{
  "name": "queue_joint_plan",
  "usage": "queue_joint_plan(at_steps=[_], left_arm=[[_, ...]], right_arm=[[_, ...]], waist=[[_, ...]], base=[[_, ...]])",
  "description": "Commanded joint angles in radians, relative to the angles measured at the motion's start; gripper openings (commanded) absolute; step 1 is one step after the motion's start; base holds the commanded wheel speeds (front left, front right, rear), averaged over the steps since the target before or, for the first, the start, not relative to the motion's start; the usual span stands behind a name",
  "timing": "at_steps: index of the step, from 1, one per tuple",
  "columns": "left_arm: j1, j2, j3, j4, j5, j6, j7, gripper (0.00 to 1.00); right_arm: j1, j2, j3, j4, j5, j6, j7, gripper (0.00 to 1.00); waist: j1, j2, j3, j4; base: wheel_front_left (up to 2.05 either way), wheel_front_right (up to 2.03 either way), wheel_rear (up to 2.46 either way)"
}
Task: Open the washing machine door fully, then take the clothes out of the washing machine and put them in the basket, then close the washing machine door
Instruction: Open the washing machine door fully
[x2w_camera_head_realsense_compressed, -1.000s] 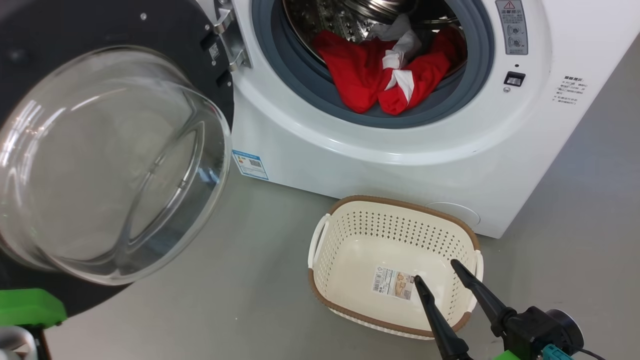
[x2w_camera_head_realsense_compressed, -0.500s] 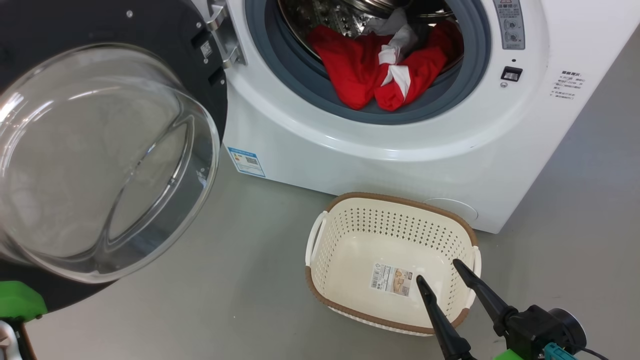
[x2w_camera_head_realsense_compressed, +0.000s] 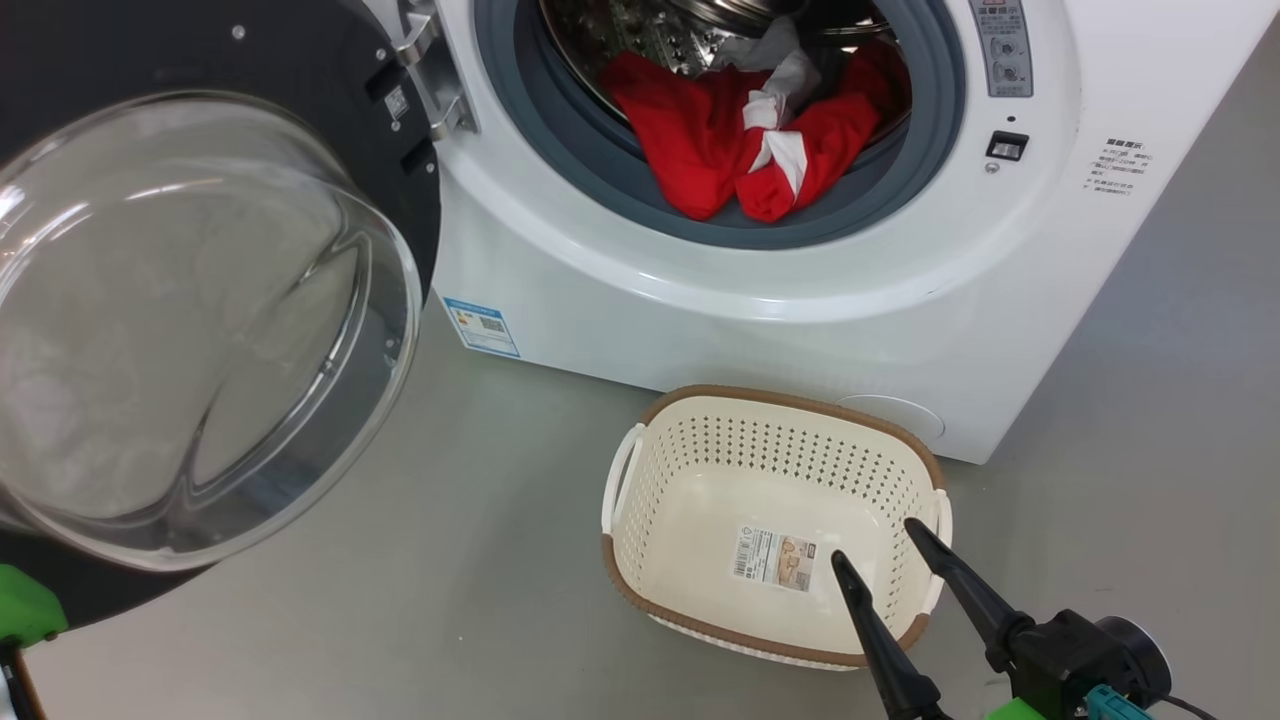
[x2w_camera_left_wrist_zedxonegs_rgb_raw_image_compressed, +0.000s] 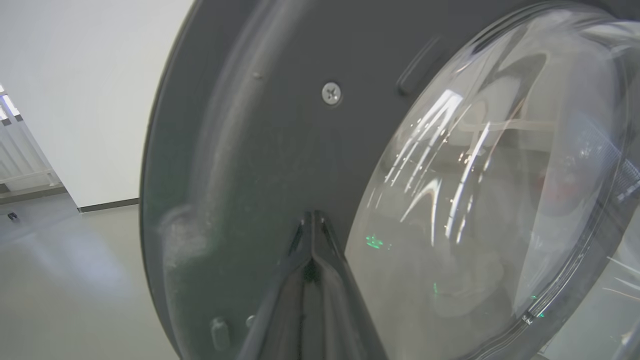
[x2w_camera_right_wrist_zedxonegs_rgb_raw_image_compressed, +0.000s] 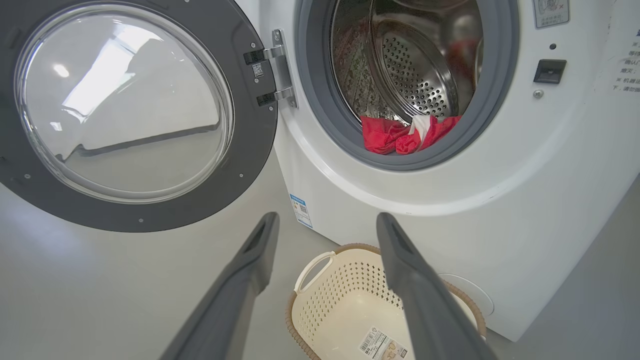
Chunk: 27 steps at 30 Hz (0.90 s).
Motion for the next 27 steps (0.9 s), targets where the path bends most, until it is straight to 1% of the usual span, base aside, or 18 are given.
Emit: queue_joint_plan(at_steps=[1,6,10,15,16,21,23,24,25,26,27], left_arm=[[-0.050,0.066,0.050,-0.003,0.002,-0.006,-0.010,0.00],[-0.055,0.067,0.062,0.022,0.002,-0.007,-0.011,0.00],[-0.048,0.064,0.077,-0.004,0.012,-0.008,-0.012,0.00],[-0.022,0.051,0.094,-0.071,0.020,-0.006,-0.012,0.00],[-0.002,0.042,0.098,-0.121,0.025,-0.007,-0.012,0.00],[0.058,0.003,0.101,-0.255,0.009,-0.018,-0.012,0.00],[0.069,-0.006,0.100,-0.283,0.000,-0.021,-0.012,0.00],[0.081,-0.012,0.095,-0.309,-0.003,-0.023,-0.008,0.03],[0.091,-0.018,0.092,-0.336,-0.007,-0.024,-0.004,0.31],[0.101,-0.023,0.089,-0.362,-0.012,-0.027,-0.001,0.44],[0.109,-0.027,0.088,-0.386,-0.016,-0.027,0.002,0.60]], right_arm=[[-0.039,-0.002,0.029,-0.024,-0.001,0.002,-0.003,1.00],[-0.036,-0.003,0.032,-0.020,0.001,0.002,-0.004,1.00],[-0.034,-0.002,0.030,-0.017,0.002,0.002,-0.007,1.00],[-0.028,0.002,0.032,-0.010,0.007,0.002,-0.015,1.00],[-0.026,0.004,0.033,-0.006,0.011,0.002,-0.021,1.00],[-0.023,0.010,0.034,0.006,0.020,0.002,-0.039,1.00],[-0.024,0.011,0.035,0.009,0.021,0.002,-0.043,1.00],[-0.024,0.011,0.034,0.012,0.023,0.002,-0.047,1.00],[-0.025,0.012,0.033,0.015,0.025,0.002,-0.052,1.00],[-0.026,0.013,0.032,0.019,0.026,0.002,-0.056,1.00],[-0.027,0.013,0.031,0.022,0.028,0.002,-0.061,1.00]], waist=[[0.0000,0.0000,-0.001,-0.003],[0.0000,0.0000,-0.008,-0.014],[0.0000,0.0000,-0.017,-0.016],[0.0000,0.0000,-0.031,-0.017],[0.0000,0.0000,-0.039,-0.018],[0.0000,0.0000,-0.053,-0.023],[0.0000,0.0000,-0.055,-0.026],[0.0000,0.0000,-0.057,-0.028],[0.0000,0.0000,-0.058,-0.031],[0.0000,0.0000,-0.060,-0.034],[0.0000,0.0000,-0.061,-0.037]], base=[[0.00,0.00,0.00],[0.00,0.00,0.00],[0.00,0.00,0.00],[0.00,0.00,0.00],[0.00,0.00,0.00],[0.00,0.00,0.00],[0.00,0.00,0.00],[0.00,0.00,0.00],[0.00,0.00,0.00],[0.00,0.00,0.00],[0.00,0.00,0.00]])
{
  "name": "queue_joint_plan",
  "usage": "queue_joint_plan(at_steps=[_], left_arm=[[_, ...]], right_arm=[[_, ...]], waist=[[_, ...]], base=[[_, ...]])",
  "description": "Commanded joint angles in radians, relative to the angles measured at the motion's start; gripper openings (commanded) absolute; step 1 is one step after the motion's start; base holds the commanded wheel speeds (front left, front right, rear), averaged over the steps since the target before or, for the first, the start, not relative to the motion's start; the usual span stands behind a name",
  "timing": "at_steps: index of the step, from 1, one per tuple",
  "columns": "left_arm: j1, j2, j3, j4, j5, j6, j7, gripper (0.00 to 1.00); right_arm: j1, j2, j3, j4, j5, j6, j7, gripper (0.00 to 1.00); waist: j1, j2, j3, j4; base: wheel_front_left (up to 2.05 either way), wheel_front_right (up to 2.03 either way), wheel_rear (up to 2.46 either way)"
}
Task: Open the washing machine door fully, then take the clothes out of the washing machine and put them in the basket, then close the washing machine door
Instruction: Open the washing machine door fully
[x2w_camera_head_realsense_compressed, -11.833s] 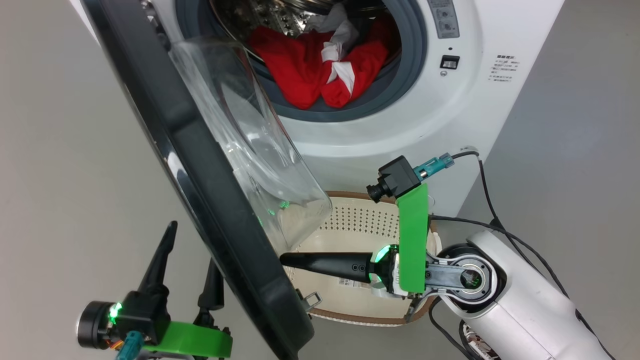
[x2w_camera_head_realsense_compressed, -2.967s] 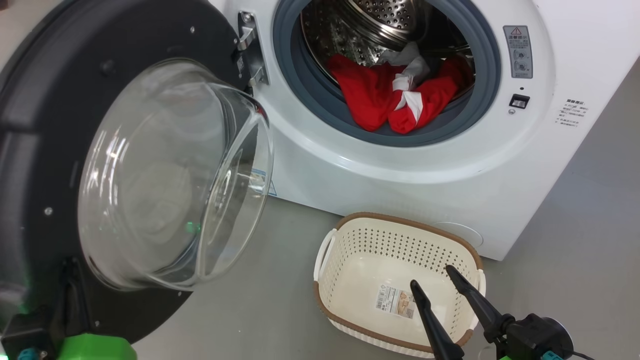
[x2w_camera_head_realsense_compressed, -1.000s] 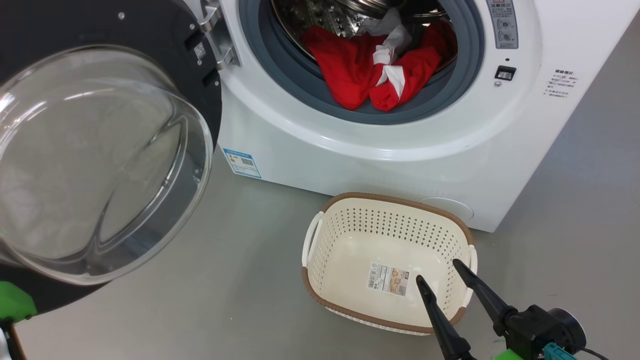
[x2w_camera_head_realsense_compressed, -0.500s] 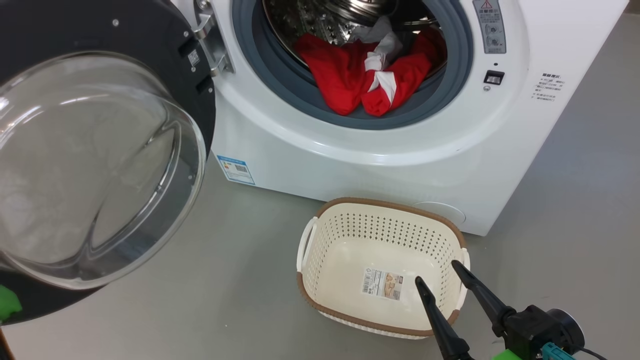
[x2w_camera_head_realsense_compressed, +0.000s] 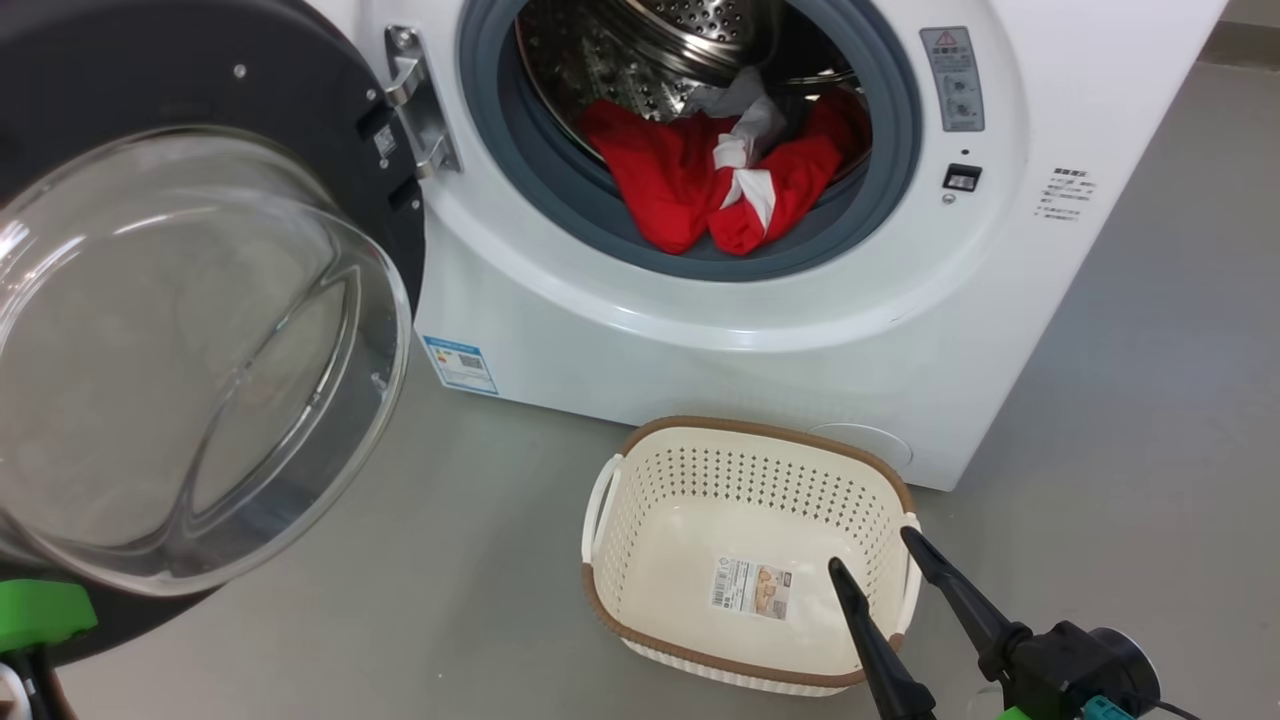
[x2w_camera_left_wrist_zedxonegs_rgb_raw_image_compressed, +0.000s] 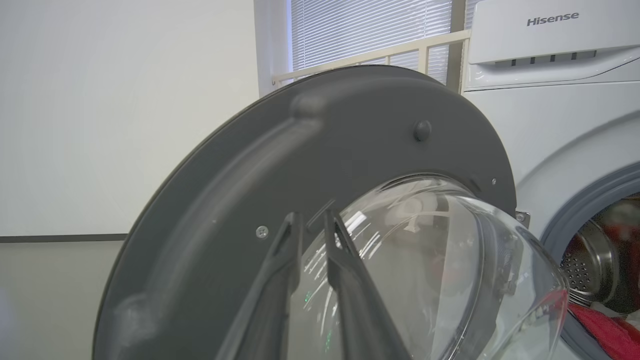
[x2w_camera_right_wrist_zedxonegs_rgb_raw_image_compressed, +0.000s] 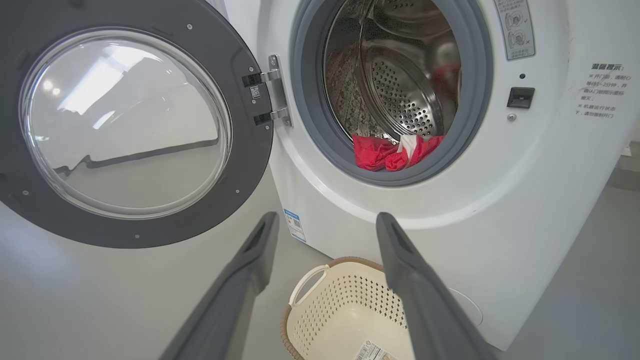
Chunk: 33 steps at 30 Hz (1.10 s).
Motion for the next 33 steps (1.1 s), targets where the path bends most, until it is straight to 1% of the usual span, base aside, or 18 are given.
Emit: queue_joint_plan(at_steps=[1,2,9,13,18,27,33], left_arm=[[-0.015,0.038,0.035,-0.039,-0.002,-0.006,0.002,0.86],[-0.007,0.035,0.033,-0.061,-0.004,-0.004,0.008,1.00],[0.030,0.017,0.032,-0.190,-0.021,0.013,0.038,1.00],[0.057,0.000,0.046,-0.232,-0.037,0.034,0.050,1.00],[0.097,-0.029,0.035,-0.271,-0.043,0.049,0.054,1.00],[0.117,-0.060,-0.101,-0.359,-0.011,0.004,0.056,1.00],[0.121,-0.070,-0.188,-0.372,0.015,-0.031,0.050,1.00]], right_arm=[[-0.029,0.004,0.028,-0.021,0.015,0.002,-0.011,1.00],[-0.030,0.005,0.028,-0.017,0.017,0.002,-0.015,1.00],[-0.038,0.006,0.027,0.009,0.042,0.002,-0.050,1.00],[-0.040,0.006,0.024,0.024,0.060,0.002,-0.069,1.00],[-0.043,0.006,0.026,0.042,0.076,0.002,-0.087,1.00],[-0.050,0.006,0.031,0.055,0.088,0.002,-0.105,1.00],[-0.053,0.006,0.026,0.059,0.088,0.002,-0.112,1.00]], waist=[[0.0000,0.0000,-0.004,-0.006],[0.0000,0.0000,-0.007,-0.010],[0.0000,0.0000,-0.024,-0.047],[0.0000,0.0000,-0.036,-0.069],[0.0000,0.0000,-0.051,-0.097],[0.0000,0.0000,-0.053,-0.155],[0.0000,0.0000,-0.053,-0.206]], base=[[0.00,0.00,0.00],[0.00,0.00,0.00],[0.00,0.00,0.00],[0.00,0.00,0.00],[0.00,0.00,0.00],[0.00,0.00,0.00],[0.00,0.00,0.00]])
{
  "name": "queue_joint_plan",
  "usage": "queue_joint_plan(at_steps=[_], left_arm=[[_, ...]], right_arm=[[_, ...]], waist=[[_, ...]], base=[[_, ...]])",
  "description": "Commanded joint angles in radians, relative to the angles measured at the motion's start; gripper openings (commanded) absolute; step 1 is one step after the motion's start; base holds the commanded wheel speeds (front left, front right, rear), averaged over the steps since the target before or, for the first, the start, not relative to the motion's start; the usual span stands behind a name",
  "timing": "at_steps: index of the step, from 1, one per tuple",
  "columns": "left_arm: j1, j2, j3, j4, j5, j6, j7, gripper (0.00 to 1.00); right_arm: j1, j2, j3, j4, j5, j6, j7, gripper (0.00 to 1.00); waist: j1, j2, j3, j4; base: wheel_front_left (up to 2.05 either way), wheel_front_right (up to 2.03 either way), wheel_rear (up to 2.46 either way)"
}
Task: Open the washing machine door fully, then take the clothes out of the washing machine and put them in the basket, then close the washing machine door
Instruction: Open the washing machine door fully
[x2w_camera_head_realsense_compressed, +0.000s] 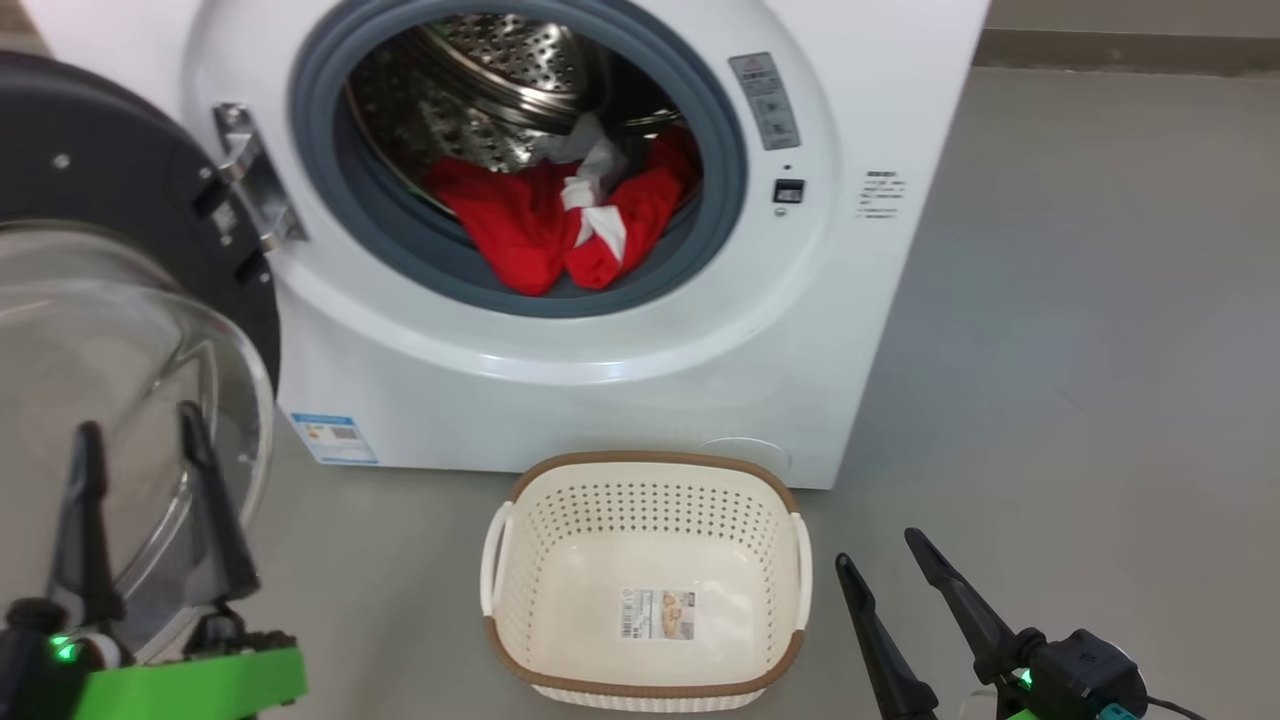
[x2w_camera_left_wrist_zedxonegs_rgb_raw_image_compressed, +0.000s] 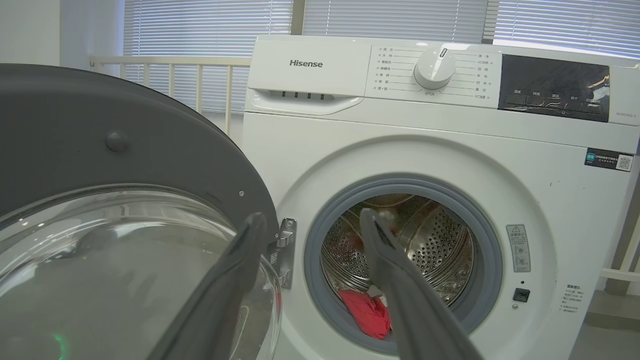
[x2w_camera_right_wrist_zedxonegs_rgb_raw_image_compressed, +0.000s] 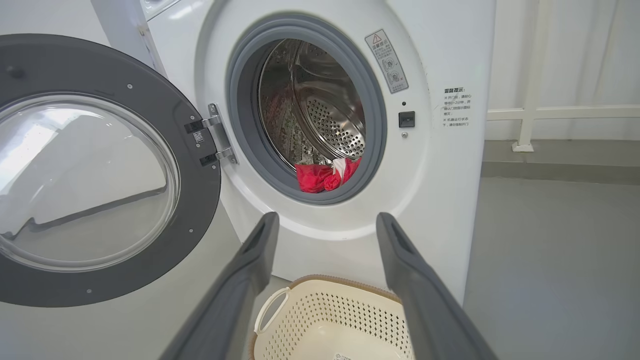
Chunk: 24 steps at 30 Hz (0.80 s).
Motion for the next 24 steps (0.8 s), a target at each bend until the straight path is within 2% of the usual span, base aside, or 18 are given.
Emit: queue_joint_plan(at_steps=[1,17,24], left_arm=[[-0.015,0.021,0.020,-0.024,0.011,-0.021,-0.004,1.00],[-0.007,0.044,-0.106,0.025,0.045,-0.103,0.001,1.00],[0.003,0.038,-0.131,0.078,0.047,-0.109,-0.006,1.00]], right_arm=[[-0.036,0.001,0.025,-0.022,0.004,0.002,-0.012,1.00],[-0.036,0.001,0.013,-0.026,-0.002,0.002,-0.021,1.00],[-0.031,0.001,-0.012,-0.032,-0.006,0.002,-0.025,1.00]], waist=[[0.0000,-0.0001,-0.001,-0.033],[0.0000,-0.0001,0.002,-0.131],[0.0000,-0.0001,-0.004,-0.163]], base=[[0.00,0.00,0.00],[0.00,0.00,0.00],[0.00,0.00,0.00]])
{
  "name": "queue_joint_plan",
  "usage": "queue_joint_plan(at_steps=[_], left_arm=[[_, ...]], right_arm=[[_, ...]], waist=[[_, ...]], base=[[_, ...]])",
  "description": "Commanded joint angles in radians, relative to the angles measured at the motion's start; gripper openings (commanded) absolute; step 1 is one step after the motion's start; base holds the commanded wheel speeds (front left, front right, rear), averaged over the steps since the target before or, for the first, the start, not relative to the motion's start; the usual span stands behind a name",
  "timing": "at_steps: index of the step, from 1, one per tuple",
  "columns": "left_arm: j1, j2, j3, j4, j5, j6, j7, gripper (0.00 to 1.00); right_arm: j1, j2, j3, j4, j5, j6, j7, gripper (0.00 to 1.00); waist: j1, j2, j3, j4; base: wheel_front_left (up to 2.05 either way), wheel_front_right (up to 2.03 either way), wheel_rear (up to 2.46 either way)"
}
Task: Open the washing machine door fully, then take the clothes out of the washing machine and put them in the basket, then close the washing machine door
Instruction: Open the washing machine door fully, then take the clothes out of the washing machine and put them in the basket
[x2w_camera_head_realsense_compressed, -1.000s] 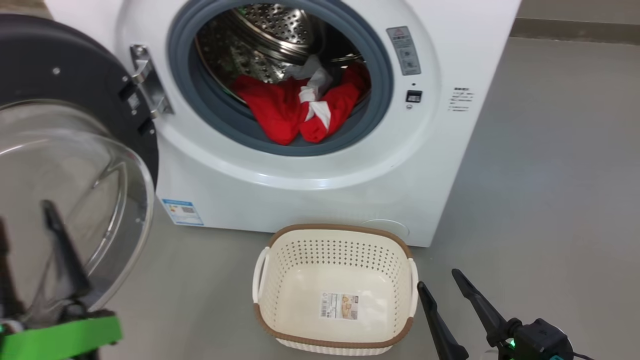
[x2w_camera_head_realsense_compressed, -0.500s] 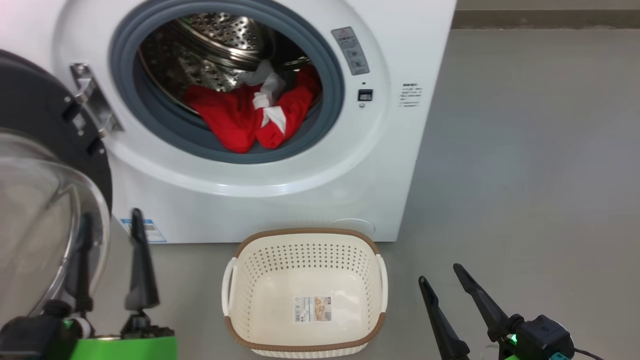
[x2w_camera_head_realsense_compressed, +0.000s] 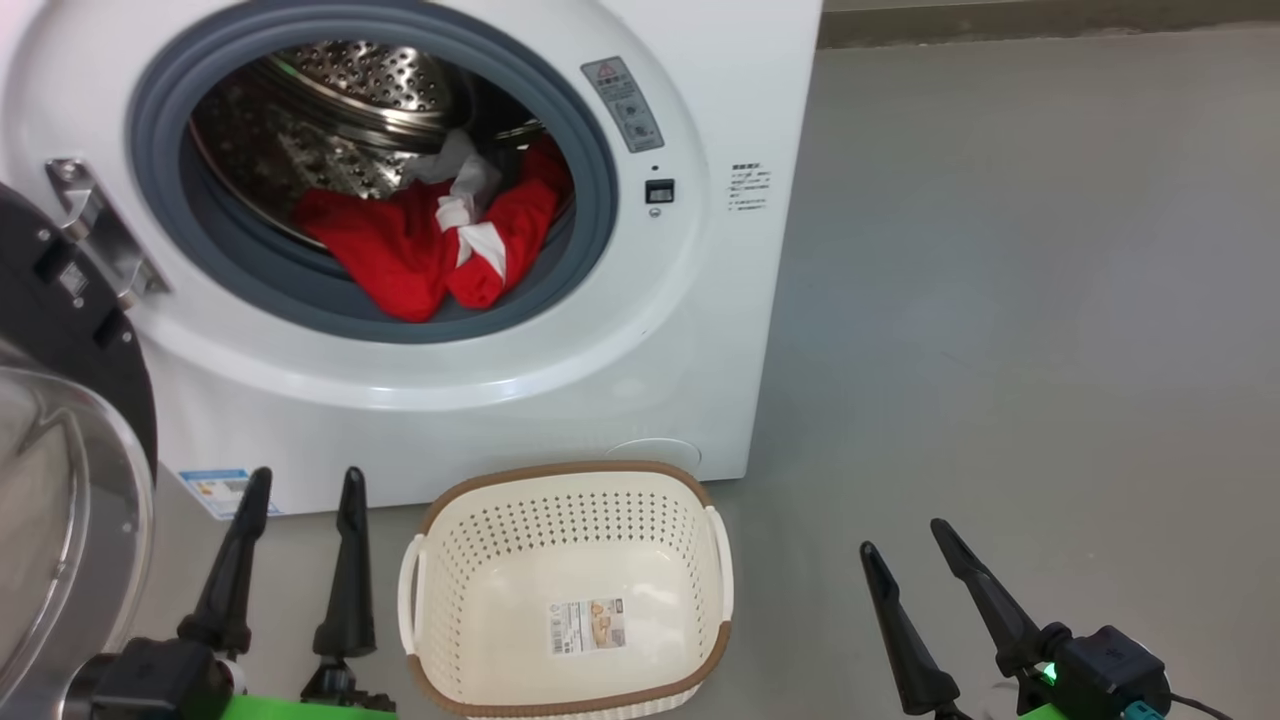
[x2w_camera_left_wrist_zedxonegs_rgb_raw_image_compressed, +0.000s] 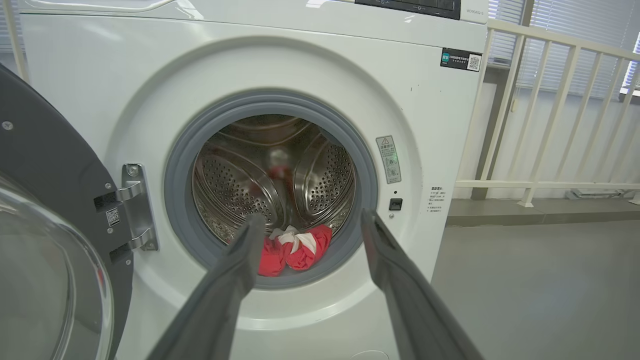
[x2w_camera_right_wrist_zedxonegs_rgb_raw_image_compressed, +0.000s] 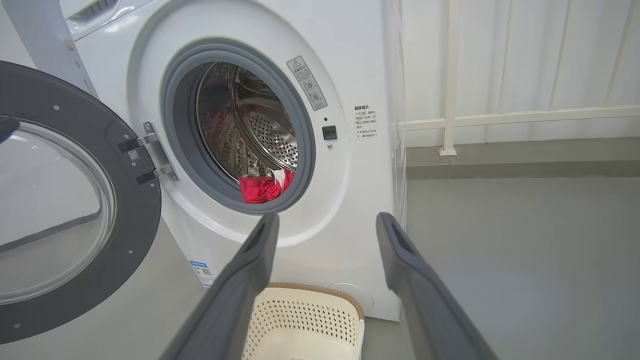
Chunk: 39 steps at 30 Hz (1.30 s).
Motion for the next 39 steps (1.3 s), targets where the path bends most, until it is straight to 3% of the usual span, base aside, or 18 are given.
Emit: queue_joint_plan(at_steps=[1,19,39], left_arm=[[-0.016,0.013,0.031,-0.015,0.012,-0.007,-0.008,1.00],[0.023,0.037,0.014,0.019,0.017,0.011,0.038,1.00],[0.021,0.048,0.028,0.042,0.036,0.056,0.037,1.00]], right_arm=[[-0.029,0.000,0.020,-0.030,-0.005,0.002,-0.012,1.00],[-0.010,0.000,-0.030,-0.037,-0.007,0.002,-0.013,1.00],[-0.005,0.000,-0.079,-0.041,0.000,0.002,-0.014,1.00]], waist=[[0.0000,0.0000,-0.005,-0.011],[0.0000,0.0000,-0.029,-0.071],[0.0000,0.0000,-0.013,-0.080]], base=[[0.00,0.00,0.00],[0.00,0.00,0.00],[0.07,-0.07,0.00]])
